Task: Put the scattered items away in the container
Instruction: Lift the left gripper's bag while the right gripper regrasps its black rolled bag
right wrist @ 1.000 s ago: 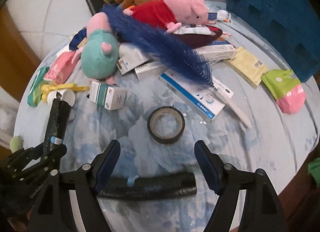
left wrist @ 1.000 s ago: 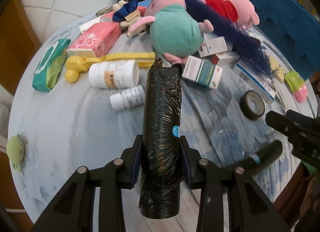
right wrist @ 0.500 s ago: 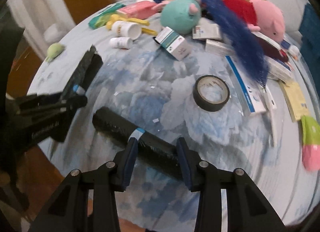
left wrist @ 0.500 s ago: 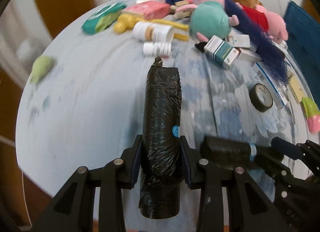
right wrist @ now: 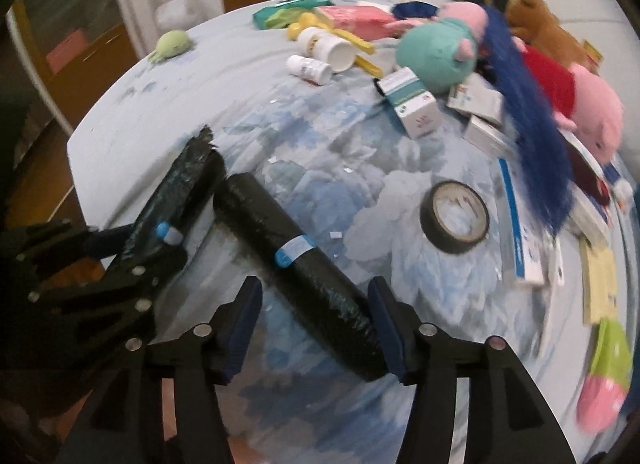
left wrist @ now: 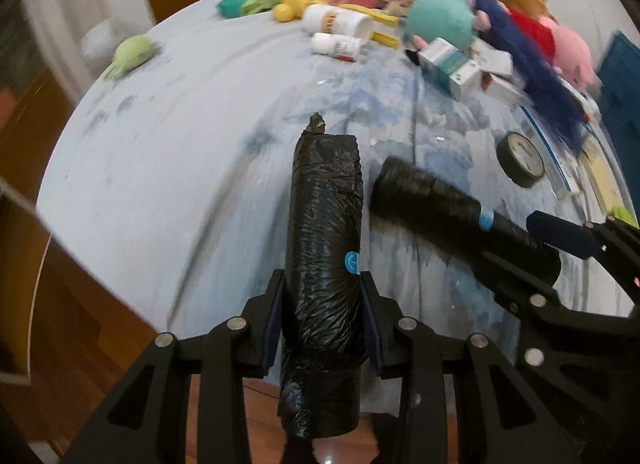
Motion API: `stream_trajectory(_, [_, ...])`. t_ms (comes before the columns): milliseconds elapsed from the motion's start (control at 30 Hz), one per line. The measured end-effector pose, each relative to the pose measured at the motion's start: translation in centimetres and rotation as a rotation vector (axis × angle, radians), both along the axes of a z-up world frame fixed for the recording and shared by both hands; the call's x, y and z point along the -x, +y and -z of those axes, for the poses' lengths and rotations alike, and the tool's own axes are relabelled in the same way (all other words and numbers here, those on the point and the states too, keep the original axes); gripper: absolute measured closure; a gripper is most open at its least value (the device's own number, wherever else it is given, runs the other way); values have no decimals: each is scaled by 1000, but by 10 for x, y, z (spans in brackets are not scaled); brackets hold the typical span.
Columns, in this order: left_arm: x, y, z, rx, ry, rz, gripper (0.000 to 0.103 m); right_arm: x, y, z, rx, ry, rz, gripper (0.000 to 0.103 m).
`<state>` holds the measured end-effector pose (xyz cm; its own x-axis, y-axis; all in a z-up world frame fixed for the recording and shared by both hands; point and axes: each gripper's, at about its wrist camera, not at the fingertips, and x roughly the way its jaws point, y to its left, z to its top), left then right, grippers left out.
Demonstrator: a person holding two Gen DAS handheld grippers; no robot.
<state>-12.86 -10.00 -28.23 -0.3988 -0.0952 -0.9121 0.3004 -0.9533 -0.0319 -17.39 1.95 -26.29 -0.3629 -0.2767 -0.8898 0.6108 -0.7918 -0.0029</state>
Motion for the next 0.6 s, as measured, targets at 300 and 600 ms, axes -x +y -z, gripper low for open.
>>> stream_trajectory(300, [-3, 16, 6, 69, 38, -204, 69, 22, -5, 26, -6, 17, -218, 38])
stream_trajectory(600, [2, 20, 6, 95, 46, -217, 69, 29, -8, 25, 49, 18, -237, 65])
